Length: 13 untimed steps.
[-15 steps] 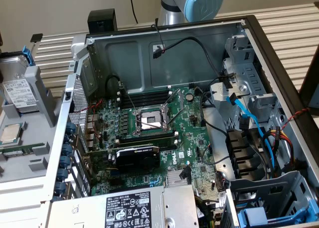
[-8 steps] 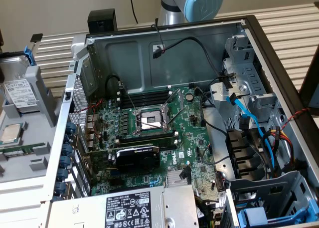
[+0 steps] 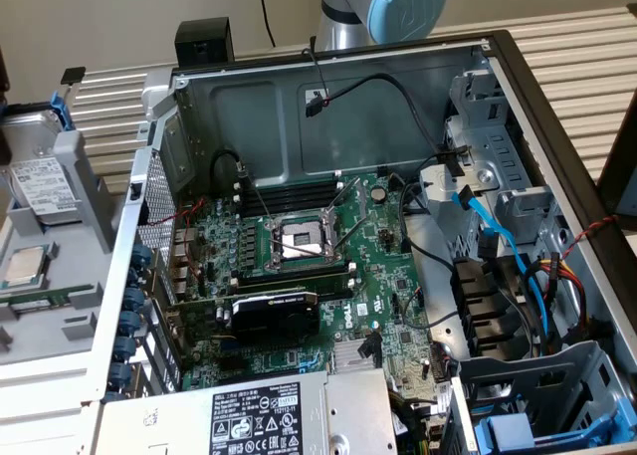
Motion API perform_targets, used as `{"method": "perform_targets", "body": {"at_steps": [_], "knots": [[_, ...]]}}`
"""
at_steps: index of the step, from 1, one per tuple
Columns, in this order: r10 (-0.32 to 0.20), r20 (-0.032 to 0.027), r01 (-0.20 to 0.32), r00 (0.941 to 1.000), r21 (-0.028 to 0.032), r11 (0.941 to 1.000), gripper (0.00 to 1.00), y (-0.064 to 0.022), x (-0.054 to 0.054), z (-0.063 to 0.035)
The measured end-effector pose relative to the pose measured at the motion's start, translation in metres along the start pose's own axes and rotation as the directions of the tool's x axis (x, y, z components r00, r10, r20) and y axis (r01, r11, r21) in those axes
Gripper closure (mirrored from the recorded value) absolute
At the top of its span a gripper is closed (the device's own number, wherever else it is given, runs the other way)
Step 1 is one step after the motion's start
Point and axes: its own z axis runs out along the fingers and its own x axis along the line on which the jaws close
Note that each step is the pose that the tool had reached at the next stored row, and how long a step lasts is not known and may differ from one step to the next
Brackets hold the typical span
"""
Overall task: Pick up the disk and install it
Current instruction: 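Pick up the disk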
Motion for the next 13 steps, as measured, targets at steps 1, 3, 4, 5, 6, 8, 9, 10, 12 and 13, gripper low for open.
{"method": "perform_targets", "body": {"at_steps": [1, 3, 4, 5, 6, 8, 9, 10, 12, 13], "knots": [[0.0, 0.0, 0.0, 1.0, -0.0001, 1.0, 0.61, -0.0005, 0.0, 0.0], [0.0, 0.0, 0.0, 1.0, -0.0002, 1.0, 0.61, -0.0014, 0.0001, 0.0], [0.0, 0.0, 0.0, 1.0, -0.0001, 1.0, 0.61, -0.0019, 0.0001, 0.0001], [0.0, 0.0001, 0.0, 1.0, 0.0002, 1.0, 0.61, -0.0021, 0.0001, 0.0003], [0.0, 0.0, 0.0, 1.0, 0.0, 1.0, 0.61, -0.002, 0.0001, 0.0003], [0.0, 0.0, 0.0, 1.0, -0.0001, 1.0, 0.61, -0.0021, 0.0001, 0.0004], [0.0, 0.0, 0.0, 1.0, -0.0002, 1.0, 0.61, -0.0021, 0.0001, 0.0004], [0.0, 0.0, 0.0, 1.0, -0.0002, 1.0, 0.61, -0.0021, 0.0001, 0.0004], [0.0, 0.0, 0.0, 1.0, -0.0002, 1.0, 0.61, -0.0021, 0.0001, 0.0004], [0.0, 0.0, 0.0, 1.0, -0.0002, 1.0, 0.61, -0.0022, 0.0001, 0.0005]]}}
